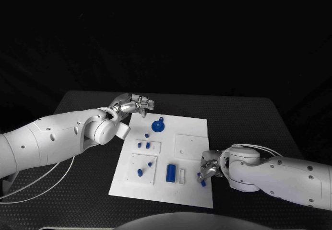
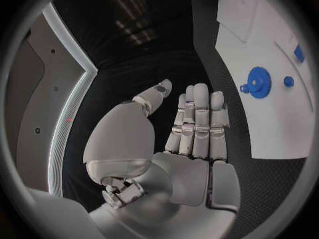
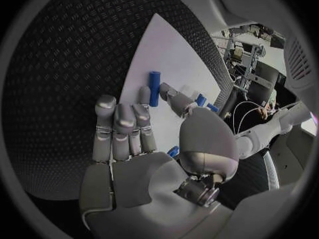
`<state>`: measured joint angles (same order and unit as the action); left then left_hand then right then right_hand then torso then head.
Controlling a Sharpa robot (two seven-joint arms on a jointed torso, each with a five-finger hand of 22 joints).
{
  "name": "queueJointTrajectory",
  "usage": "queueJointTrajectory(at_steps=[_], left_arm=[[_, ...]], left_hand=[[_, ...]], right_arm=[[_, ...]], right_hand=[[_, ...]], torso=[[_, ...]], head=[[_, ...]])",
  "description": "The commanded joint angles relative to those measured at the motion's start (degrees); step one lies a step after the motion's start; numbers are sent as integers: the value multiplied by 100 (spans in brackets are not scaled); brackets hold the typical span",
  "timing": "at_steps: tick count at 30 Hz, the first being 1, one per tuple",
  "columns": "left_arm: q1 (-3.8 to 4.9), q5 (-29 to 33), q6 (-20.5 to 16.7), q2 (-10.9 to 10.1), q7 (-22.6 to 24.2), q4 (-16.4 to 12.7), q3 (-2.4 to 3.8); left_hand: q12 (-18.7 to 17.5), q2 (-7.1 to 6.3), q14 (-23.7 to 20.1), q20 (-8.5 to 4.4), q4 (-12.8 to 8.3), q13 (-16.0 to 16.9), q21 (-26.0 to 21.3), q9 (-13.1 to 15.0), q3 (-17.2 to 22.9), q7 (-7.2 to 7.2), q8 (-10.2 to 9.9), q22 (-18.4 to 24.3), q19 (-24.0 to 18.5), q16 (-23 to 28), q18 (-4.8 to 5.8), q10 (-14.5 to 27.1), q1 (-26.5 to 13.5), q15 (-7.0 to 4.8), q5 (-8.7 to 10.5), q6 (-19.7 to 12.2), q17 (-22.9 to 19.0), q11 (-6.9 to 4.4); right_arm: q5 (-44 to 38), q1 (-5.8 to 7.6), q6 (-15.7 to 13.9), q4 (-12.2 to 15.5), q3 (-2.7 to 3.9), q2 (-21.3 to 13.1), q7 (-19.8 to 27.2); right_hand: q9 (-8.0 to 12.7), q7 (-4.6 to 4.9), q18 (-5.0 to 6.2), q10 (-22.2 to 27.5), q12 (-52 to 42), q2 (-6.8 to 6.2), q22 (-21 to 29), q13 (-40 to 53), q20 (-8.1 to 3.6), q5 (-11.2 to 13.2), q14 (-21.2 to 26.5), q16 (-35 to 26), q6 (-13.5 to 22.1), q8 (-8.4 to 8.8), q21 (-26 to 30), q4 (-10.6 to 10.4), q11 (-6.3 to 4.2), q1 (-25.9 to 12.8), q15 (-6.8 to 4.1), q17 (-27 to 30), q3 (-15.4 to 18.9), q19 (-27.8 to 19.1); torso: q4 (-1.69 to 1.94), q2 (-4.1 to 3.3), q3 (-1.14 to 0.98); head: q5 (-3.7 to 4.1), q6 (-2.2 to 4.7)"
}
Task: Assemble the parts on the task board
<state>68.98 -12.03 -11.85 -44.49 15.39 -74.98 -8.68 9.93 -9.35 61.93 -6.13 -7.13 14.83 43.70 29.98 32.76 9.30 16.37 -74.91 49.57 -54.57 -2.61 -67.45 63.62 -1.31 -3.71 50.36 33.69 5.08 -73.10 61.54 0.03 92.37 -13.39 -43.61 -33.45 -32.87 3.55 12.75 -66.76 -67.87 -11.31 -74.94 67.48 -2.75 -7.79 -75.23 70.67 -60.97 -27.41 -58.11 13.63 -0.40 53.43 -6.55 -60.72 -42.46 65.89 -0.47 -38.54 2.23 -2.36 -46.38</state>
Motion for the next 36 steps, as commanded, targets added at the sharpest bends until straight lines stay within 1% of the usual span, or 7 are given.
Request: queueJointTrajectory(at_steps=[1, 2, 4, 6, 12, 27, 36], left_arm=[[5, 9, 73, -3, 31, -20, 3], [5, 9, 73, -4, 31, -21, 3], [5, 8, 72, -5, 31, -23, 3], [5, 8, 75, -9, 31, -25, 3], [5, 8, 75, -8, 33, -25, 3], [6, 3, 79, -11, 24, -34, 3], [6, 0, 91, 7, 23, -33, 3]], left_hand=[[27, 6, -7, -57, 29, 6, -35, -6, 2, 15, 13, -118, 20, 21, -93, 31, -47, 25, 29, -27, 5, 10], [27, 6, -7, -57, 29, 6, -35, -6, 2, 16, 13, -118, 20, 21, -93, 31, -46, 25, 29, -27, 5, 10], [27, 6, -7, -57, 29, 6, -35, -6, 2, 16, 12, -118, 20, 21, -93, 31, -46, 25, 29, -28, 6, 10], [27, 6, -7, -57, 29, 6, -35, -6, 2, 16, 12, -118, 20, 21, -93, 31, -46, 25, 29, -28, 6, 10], [28, 6, -6, -57, 31, 7, -34, -7, 1, 18, 12, -118, 20, 21, -93, 31, -47, 25, 29, -30, 6, 10], [32, 1, -3, -57, 30, 8, -33, -8, 1, 19, 14, -119, 21, 19, -94, 30, -42, 24, 29, -33, 9, 9], [34, -1, -3, -57, 30, 8, -33, -9, 0, 19, 16, -119, 21, 19, -94, 30, -41, 23, 29, -34, 10, 9]], right_arm=[[251, -95, -54, -4, -69, -11, -57], [408, -95, -101, 2, -68, -26, -56], [671, -93, -198, 25, -67, -64, -47], [885, -90, -311, 66, -63, -108, -37], [1924, 83, -695, 46, -51, -100, 13], [2971, 161, -968, 35, -44, 55, 81], [3100, 162, -927, -77, -44, 286, 93]], right_hand=[[34, 265, 225, -29, 10, 161, -8, -1, 25, -580, -19, -22, 319, 1314, -5, 17, 20, 25, 36, -11, -15, -4], [47, 257, 225, -32, 14, 235, -6, -4, 28, -962, -18, -26, 310, 1316, -2, 25, 23, 34, 42, -13, -86, -7], [62, 265, 225, -32, 16, 248, -5, -4, 32, -1302, -17, -28, 318, 1326, 2, 32, 21, 21, 36, -15, -151, -11], [63, 266, 225, -32, 17, 249, -5, -4, 33, -1346, -17, -29, 319, 1327, 3, 32, 21, 19, 36, -15, -159, -13], [92, 250, 225, -87, -18, 399, -9, 25, 39, -1949, -31, -28, 253, 1305, -14, 52, 10, -160, 26, -23, -217, 15], [123, 238, 225, -92, -19, 412, -3, 33, 35, -1987, -37, -38, 214, 1294, -15, 76, -3, -335, 12, -26, -181, 31], [144, 231, 225, -71, -7, 386, 6, 29, 25, -1808, -38, -47, 206, 1290, -8, 52, -10, -428, 3, -30, -103, 37]], torso=[[1, 0, 3], [3, 1, 2], [3, 1, 3], [2, 1, 6], [1, 1, 4], [-1, 0, 8], [0, -3, 5]], head=[[-17, -7], [-16, -18], [-10, -12], [-19, -5], [-27, -1], [-31, 7], [-10, 7]])
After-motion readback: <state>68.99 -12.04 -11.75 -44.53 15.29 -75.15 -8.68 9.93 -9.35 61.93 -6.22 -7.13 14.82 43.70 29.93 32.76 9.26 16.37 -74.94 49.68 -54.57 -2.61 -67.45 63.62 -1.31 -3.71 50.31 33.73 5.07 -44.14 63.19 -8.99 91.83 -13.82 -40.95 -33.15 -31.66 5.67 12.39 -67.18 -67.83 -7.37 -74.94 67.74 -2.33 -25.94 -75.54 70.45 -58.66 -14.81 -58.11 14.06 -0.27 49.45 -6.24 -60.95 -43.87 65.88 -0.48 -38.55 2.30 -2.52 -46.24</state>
